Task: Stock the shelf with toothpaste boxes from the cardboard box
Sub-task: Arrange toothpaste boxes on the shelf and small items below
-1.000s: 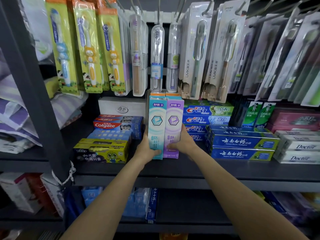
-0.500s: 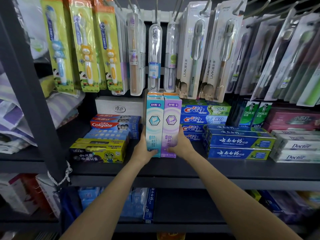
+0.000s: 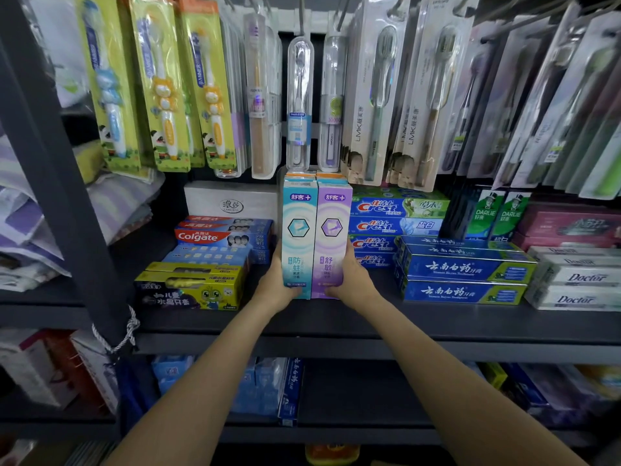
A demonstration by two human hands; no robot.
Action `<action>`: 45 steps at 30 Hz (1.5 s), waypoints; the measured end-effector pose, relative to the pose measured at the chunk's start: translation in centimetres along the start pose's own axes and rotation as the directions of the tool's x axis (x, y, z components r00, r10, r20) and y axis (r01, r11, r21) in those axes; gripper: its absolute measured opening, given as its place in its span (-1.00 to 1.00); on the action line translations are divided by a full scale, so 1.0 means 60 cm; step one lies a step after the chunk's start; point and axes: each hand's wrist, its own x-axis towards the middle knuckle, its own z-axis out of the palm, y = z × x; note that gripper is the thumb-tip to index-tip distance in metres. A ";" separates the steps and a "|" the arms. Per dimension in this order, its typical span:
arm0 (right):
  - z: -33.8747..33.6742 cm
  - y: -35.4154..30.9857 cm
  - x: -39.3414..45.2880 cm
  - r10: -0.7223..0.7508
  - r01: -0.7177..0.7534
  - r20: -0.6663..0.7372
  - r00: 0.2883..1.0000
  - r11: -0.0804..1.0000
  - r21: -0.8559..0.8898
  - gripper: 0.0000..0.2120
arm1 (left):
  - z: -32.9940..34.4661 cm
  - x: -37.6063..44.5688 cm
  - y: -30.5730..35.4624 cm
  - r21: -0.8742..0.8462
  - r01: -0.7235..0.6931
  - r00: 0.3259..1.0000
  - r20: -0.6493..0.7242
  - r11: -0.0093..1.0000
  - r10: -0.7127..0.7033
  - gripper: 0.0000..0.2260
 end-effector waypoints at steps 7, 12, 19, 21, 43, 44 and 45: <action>-0.006 -0.009 -0.003 0.014 -0.014 0.010 1.000 1.000 0.008 -0.04 | -0.017 -0.010 0.016 0.005 -0.007 0.999 -0.054 1.000 0.007 -0.14; -0.008 -0.010 -0.001 0.030 -0.029 -0.045 0.999 0.999 0.029 -0.04 | -0.023 -0.027 0.031 -0.010 -0.062 0.989 -0.134 0.998 0.060 -0.25; -0.019 -0.017 -0.034 0.084 -0.081 -0.120 0.989 0.996 0.034 -0.04 | -0.017 -0.072 0.055 0.180 -0.125 0.881 -0.433 0.976 0.192 -0.51; -0.024 -0.013 -0.052 0.087 -0.083 -0.165 0.982 0.996 0.029 -0.08 | -0.009 -0.096 0.067 0.240 -0.236 0.837 -0.443 0.942 0.322 -0.60; -0.346 0.157 -0.013 -0.078 0.196 0.242 0.967 0.835 -0.514 -0.18 | 0.244 0.007 0.177 -0.011 0.077 0.971 0.228 0.997 -0.072 -0.18; -0.341 0.152 -0.001 -0.073 0.212 0.275 0.959 0.829 -0.518 -0.17 | 0.243 0.011 0.175 -0.020 0.090 0.969 0.233 0.996 -0.083 -0.18; -0.337 0.147 0.012 -0.066 0.221 0.299 0.952 0.824 -0.522 -0.15 | 0.244 0.014 0.172 -0.029 0.102 0.966 0.242 0.994 -0.093 -0.18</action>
